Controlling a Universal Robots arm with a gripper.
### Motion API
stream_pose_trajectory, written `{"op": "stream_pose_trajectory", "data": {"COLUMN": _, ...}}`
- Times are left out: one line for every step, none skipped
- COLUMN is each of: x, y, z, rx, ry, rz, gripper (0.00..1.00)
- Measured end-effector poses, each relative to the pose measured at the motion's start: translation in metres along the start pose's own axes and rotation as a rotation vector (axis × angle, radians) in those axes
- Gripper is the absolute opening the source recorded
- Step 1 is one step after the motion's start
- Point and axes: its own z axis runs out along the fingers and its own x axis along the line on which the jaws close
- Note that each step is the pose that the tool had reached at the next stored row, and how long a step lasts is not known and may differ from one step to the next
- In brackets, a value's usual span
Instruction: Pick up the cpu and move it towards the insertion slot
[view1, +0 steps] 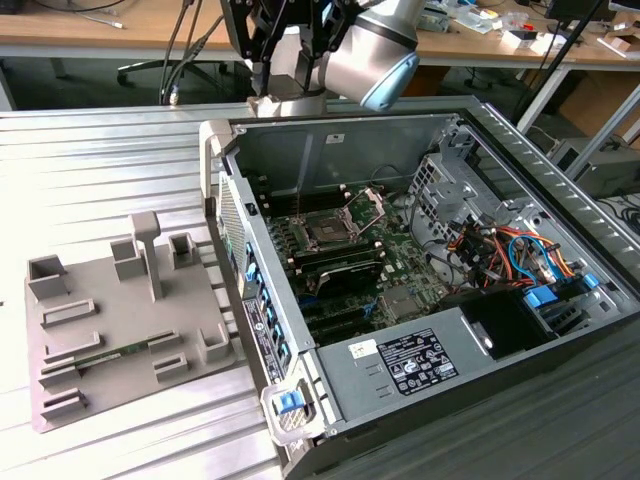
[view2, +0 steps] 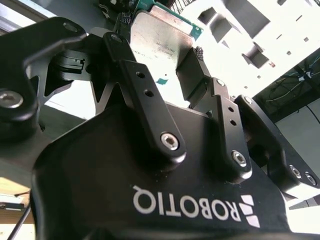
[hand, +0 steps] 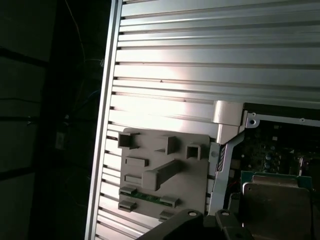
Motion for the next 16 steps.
{"op": "stream_pose_trajectory", "data": {"x": -0.0009, "y": -0.0002, "z": 0.0002, "rx": 0.0000, "ry": 0.0001, "rz": 0.000, "gripper": 0.55}}
{"op": "stream_pose_trajectory", "data": {"x": -0.0017, "y": -0.0003, "z": 0.0005, "rx": 0.0000, "ry": 0.0001, "rz": 0.000, "gripper": 0.55}}
{"op": "stream_pose_trajectory", "data": {"x": -0.0025, "y": -0.0005, "z": 0.0008, "rx": 0.0001, "ry": 0.0001, "rz": 0.000, "gripper": 0.55}}
{"op": "stream_pose_trajectory", "data": {"x": -0.0030, "y": -0.0006, "z": 0.0010, "rx": 0.0001, "ry": 0.0001, "rz": 0.000, "gripper": 0.55}}
{"op": "stream_pose_trajectory", "data": {"x": -0.0040, "y": -0.0010, "z": 0.0014, "rx": 0.0002, "ry": 0.0000, "rz": 0.000, "gripper": 0.55}}
{"op": "stream_pose_trajectory", "data": {"x": -0.0047, "y": -0.0013, "z": 0.0017, "rx": 0.0003, "ry": 0.0001, "rz": 0.000, "gripper": 0.55}}
{"op": "stream_pose_trajectory", "data": {"x": -0.0052, "y": -0.0015, "z": 0.0019, "rx": 0.0002, "ry": 0.0001, "rz": 0.000, "gripper": 0.55}}
{"op": "stream_pose_trajectory", "data": {"x": -0.0057, "y": -0.0019, "z": 0.0021, "rx": 0.0003, "ry": 0.0002, "rz": 0.000, "gripper": 0.55}}
{"op": "stream_pose_trajectory", "data": {"x": -0.0061, "y": -0.0021, "z": 0.0023, "rx": 0.0003, "ry": 0.0002, "rz": 0.000, "gripper": 0.55}}
{"op": "stream_pose_trajectory", "data": {"x": -0.0066, "y": -0.0025, "z": 0.0025, "rx": 0.0005, "ry": 0.0002, "rz": 0.000, "gripper": 0.55}}
{"op": "stream_pose_trajectory", "data": {"x": -0.0070, "y": -0.0029, "z": 0.0026, "rx": 0.0006, "ry": 0.0004, "rz": 0.000, "gripper": 0.55}}
{"op": "stream_pose_trajectory", "data": {"x": -0.0074, "y": -0.0033, "z": 0.0029, "rx": 0.0007, "ry": 0.0003, "rz": 0.000, "gripper": 0.55}}
{"op": "stream_pose_trajectory", "data": {"x": -0.0077, "y": -0.0036, "z": 0.0032, "rx": 0.0008, "ry": 0.0003, "rz": 0.000, "gripper": 0.55}}
{"op": "stream_pose_trajectory", "data": {"x": -0.0082, "y": -0.0041, "z": 0.0034, "rx": 0.0010, "ry": 0.0003, "rz": 0.000, "gripper": 0.55}}
{"op": "stream_pose_trajectory", "data": {"x": -0.0085, "y": -0.0044, "z": 0.0037, "rx": 0.0011, "ry": 0.0003, "rz": 0.000, "gripper": 0.55}}
{"op": "stream_pose_trajectory", "data": {"x": -0.0088, "y": -0.0047, "z": 0.0039, "rx": 0.0012, "ry": 0.0003, "rz": 0.000, "gripper": 0.55}}
